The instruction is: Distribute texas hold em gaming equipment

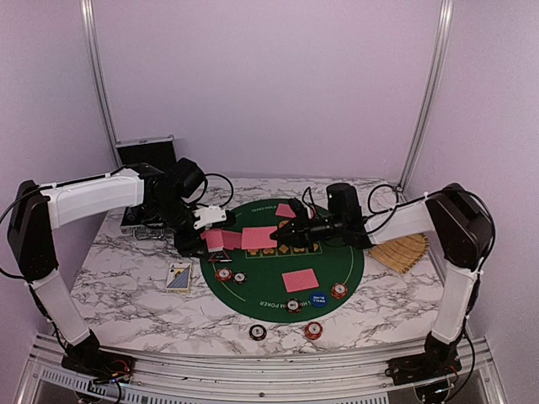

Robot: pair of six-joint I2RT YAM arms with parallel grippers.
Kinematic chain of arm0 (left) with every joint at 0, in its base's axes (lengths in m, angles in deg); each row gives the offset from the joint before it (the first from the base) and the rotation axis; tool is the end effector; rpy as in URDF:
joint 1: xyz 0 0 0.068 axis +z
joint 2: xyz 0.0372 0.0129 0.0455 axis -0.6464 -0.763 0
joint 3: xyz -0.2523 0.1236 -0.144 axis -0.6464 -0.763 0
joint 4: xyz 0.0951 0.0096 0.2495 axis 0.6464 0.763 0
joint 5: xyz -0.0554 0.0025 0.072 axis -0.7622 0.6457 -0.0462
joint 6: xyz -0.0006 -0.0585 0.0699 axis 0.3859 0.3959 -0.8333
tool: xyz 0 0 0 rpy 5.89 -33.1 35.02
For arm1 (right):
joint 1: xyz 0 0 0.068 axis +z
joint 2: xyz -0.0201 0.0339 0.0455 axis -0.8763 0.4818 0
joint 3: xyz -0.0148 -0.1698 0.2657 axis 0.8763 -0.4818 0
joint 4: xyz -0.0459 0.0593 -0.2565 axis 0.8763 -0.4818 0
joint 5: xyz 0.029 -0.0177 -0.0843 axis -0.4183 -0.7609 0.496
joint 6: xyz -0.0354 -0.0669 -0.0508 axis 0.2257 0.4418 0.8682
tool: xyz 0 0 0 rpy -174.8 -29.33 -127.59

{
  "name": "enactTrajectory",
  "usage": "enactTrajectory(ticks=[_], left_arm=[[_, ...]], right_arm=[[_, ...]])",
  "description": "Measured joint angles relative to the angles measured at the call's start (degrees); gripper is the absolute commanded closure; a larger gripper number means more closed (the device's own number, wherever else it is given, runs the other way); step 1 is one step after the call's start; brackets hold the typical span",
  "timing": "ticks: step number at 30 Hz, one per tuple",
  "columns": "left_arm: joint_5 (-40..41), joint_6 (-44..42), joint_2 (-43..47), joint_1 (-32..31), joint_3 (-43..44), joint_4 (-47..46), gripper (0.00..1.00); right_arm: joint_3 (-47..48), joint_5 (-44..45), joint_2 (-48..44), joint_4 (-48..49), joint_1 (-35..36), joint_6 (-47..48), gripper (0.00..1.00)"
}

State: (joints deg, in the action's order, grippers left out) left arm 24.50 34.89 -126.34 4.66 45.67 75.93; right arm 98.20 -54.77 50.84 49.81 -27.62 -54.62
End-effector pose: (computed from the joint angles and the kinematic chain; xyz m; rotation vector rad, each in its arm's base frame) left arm 0.3099 -0.2376 0.2543 1.7024 2.0635 -0.1784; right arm 0.3377 0.3034 0.2035 -0.1826 2.3749 1.8860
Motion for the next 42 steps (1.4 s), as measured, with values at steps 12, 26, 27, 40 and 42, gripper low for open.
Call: enactTrajectory(ticks=[12, 26, 27, 40, 42], left_arm=[[-0.15, 0.00, 0.02, 0.04, -0.20, -0.09, 1.00], [-0.63, 0.00, 0.02, 0.04, -0.22, -0.11, 1.00], [-0.66, 0.00, 0.02, 0.04, -0.22, -0.11, 1.00], [-1.57, 0.04, 0.04, 0.04, -0.26, -0.11, 1.00], [-1.73, 0.04, 0.04, 0.04, -0.28, -0.11, 1.00]], right_arm=[[-3.85, 3.43, -6.69, -27.17, -8.98, 20.57, 1.00], [-4.35, 11.17, -6.69, -44.89, -9.11, 32.70, 0.85], [-4.35, 12.24, -6.69, -45.99, -9.11, 33.66, 0.82], [-0.37, 22.84, -8.48, -54.40, -8.74, 36.46, 0.23], [1.14, 24.46, -9.33, -55.12, -8.44, 36.57, 0.12]])
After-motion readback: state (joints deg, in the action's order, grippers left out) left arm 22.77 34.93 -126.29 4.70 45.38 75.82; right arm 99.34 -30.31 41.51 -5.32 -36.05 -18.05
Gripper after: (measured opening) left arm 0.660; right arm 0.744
